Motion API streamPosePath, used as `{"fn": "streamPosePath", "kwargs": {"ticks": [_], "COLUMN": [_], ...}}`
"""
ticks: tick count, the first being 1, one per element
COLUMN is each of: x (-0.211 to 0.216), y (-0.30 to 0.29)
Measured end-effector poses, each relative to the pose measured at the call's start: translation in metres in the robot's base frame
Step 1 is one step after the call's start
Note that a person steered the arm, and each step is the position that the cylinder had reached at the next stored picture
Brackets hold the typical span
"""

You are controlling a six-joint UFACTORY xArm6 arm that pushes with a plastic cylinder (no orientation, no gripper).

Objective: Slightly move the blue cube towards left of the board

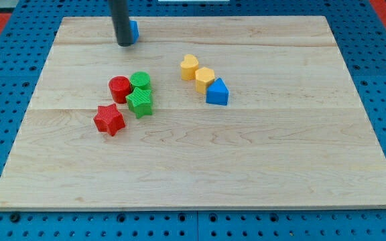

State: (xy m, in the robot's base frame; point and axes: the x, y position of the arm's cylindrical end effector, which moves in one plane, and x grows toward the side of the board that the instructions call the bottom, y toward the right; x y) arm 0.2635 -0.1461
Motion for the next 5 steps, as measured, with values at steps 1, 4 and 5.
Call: {"fn": "streamPosePath", "kwargs": {"ticks": [1, 4, 5], "x": [0.025, -0.045, -0.043], "y": [0.040, 0.037, -0.001]}}
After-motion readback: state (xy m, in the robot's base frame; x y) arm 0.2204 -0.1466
